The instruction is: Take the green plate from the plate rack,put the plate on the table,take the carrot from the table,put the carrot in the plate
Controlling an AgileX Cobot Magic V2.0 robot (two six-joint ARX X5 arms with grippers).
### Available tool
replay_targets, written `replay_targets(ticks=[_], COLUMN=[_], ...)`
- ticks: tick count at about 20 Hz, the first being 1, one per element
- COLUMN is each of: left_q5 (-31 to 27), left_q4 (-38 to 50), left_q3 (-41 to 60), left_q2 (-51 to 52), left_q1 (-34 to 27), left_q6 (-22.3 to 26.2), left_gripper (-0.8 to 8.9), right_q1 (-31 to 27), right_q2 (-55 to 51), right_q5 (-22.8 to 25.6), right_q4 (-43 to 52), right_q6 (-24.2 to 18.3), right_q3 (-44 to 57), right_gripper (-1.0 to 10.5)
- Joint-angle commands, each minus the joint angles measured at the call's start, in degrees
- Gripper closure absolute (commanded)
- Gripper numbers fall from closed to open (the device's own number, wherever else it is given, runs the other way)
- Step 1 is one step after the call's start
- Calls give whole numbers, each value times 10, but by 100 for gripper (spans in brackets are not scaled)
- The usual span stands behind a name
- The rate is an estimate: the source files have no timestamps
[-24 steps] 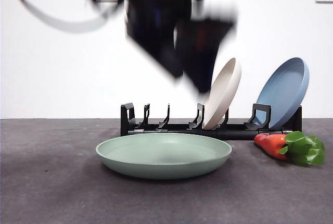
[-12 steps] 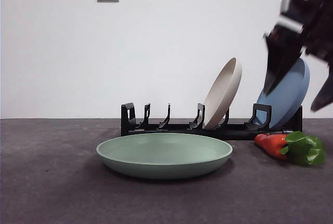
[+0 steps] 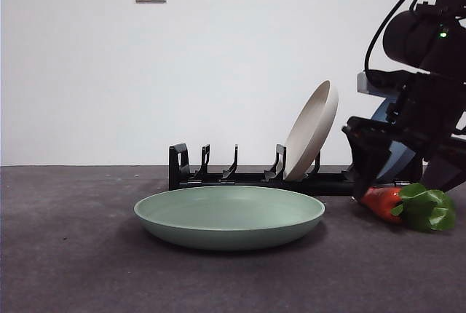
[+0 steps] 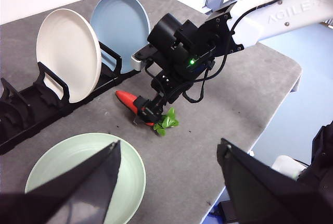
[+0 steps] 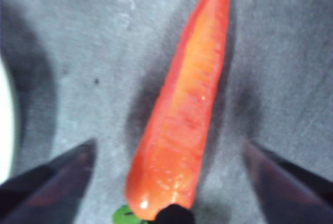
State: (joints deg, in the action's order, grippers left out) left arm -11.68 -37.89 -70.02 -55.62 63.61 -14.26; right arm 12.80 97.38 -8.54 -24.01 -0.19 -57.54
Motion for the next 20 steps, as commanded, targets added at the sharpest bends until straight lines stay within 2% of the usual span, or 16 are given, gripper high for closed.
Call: replay_targets(ticks=[1,4,8,9,10,15,18,20], left_q5=[-2,-3,-3,-3,-3,-3,-3,-3], left_q4=[1,1,1,1,1,0,0,-1], left_q3=[2,2,2,2,2,2,2,2], left_q2=[0,0,0,0,0,0,0,0], left_q1=[2,2,2,2,2,2,2,2], left_q6=[-7,-7,-7,-7,-7,-7,-6,-6], left_gripper=[495,495,495,495,495,495,495,495], right_q1=[1,1,1,1,1,9,43,82], right_q2=[11,11,11,11,11,-28,-102,-145], right_q5=[2,0,-1,-1,-1,-5,-7,-27], right_q4=[2,4,-1,-4,-5,-37,-57,-59], right_q6=[8,8,8,8,8,7,8,28], right_q3=[0,0,0,0,0,0,0,0], right_gripper=[550,778,829,865,958,963,963,963])
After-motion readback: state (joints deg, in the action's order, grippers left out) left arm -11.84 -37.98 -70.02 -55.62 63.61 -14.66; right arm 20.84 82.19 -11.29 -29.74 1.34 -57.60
